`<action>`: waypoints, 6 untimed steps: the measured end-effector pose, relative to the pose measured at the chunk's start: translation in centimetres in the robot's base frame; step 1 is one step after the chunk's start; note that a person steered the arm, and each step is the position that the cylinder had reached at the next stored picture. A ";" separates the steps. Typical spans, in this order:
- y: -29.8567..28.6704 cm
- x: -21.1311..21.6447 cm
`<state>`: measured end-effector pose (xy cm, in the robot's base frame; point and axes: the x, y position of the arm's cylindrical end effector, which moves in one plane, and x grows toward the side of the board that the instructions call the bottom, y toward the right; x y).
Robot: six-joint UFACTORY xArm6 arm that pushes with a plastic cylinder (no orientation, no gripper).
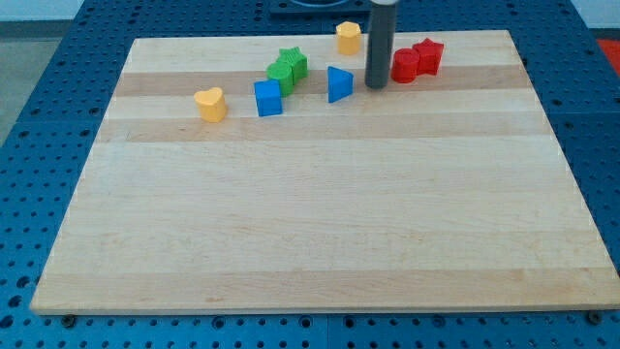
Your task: Put the blue triangle between the green circle and red circle
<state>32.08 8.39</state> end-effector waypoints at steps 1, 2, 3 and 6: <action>0.7 5.1; -4.2 5.5; -8.9 3.6; -5.9 -2.7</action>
